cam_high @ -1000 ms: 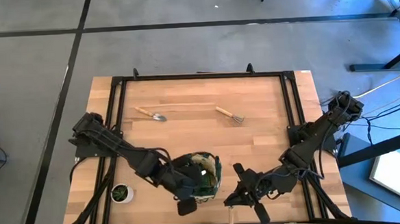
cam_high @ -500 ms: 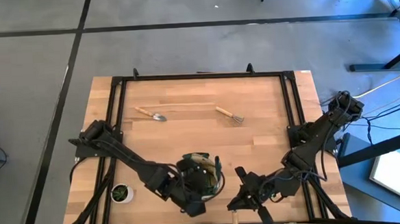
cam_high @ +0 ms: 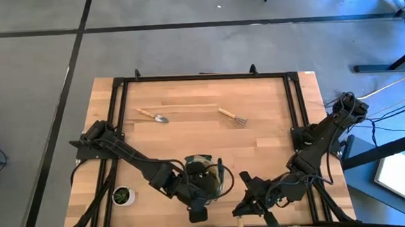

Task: Pick & Place Garden tools in Gardening bag
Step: Put the right brown trowel into the gardening bag

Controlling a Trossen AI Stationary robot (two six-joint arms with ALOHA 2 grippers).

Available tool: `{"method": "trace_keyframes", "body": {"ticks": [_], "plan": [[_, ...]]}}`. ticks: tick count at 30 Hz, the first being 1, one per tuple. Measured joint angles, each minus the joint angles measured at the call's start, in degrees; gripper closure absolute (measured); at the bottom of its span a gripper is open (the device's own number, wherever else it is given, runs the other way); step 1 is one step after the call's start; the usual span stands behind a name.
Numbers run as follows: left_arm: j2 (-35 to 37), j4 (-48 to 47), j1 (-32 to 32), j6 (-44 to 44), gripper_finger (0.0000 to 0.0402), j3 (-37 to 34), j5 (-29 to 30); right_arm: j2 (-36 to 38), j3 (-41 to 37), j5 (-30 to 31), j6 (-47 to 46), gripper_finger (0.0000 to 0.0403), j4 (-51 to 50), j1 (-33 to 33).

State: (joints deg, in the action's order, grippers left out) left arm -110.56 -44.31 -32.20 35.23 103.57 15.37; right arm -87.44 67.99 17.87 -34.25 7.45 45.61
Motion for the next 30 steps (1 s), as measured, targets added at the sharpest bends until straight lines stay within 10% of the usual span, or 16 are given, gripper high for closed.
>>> {"method": "trace_keyframes", "body": {"ticks": [16, 30], "plan": [[-0.33, 4.37, 1.32, 3.00, 0.0215, -0.04, -1.44, 0.00, 0.00, 0.03, -0.29, 0.0402, 0.03, 1.43], [-7.91, 4.17, 1.30, 1.44, 0.0214, 0.11, -7.05, 0.02, 0.00, 0.01, -1.33, 0.0402, -0.38, 2.31]]}}
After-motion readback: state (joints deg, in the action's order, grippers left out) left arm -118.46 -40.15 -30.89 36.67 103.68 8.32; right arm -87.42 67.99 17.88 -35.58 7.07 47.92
